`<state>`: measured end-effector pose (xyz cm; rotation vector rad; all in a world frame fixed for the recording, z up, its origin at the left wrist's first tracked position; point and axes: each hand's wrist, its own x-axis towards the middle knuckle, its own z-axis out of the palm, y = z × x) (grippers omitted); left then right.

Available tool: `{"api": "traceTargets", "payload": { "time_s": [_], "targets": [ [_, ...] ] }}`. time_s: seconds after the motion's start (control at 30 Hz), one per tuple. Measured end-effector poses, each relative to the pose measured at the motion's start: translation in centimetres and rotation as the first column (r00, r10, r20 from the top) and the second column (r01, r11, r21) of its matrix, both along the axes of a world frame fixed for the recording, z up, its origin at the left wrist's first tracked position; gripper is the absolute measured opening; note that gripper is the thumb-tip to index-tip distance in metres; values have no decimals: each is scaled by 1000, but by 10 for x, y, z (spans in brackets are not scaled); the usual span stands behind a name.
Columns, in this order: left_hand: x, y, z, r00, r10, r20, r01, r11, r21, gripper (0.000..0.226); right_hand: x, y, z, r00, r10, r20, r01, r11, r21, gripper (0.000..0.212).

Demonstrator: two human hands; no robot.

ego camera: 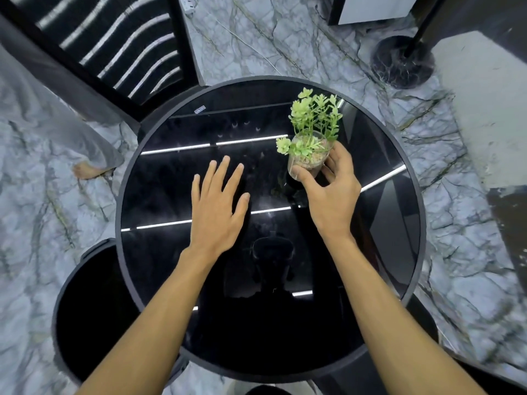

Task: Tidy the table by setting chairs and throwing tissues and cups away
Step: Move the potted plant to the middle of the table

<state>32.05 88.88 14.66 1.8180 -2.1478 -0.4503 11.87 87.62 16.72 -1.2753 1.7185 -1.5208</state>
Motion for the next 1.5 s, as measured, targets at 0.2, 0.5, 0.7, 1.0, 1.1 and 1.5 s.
{"api": "traceTargets", "payload": {
  "time_s": [0.2, 0.5, 0.7, 1.0, 1.1, 1.5],
  "targets": [
    [17, 34, -9, 999, 36, -4, -35, 998, 44, 54, 16, 25, -8, 998, 52, 41, -52, 999, 16, 64],
    [31, 57, -20, 998, 64, 9, -64, 997, 53, 52, 38, 46, -11, 995, 92, 31, -93, 995, 28, 67],
    [36, 63, -30, 996, 49, 75, -51, 998, 34, 53, 48, 54, -16, 993, 112, 32, -113, 993, 41, 66],
    [36, 63, -34, 993, 55, 105, -56, 998, 9, 53, 50, 62, -24, 994, 102, 34, -104, 993, 53, 68],
    [36, 64, -34, 993, 52, 109, -54, 998, 13, 53, 49, 65, -27, 994, 100, 33, -102, 993, 64, 68],
    [35, 63, -34, 993, 56, 103, -57, 998, 10, 53, 46, 69, -27, 993, 120, 3, -119, 987, 109, 67]
  ]
}}
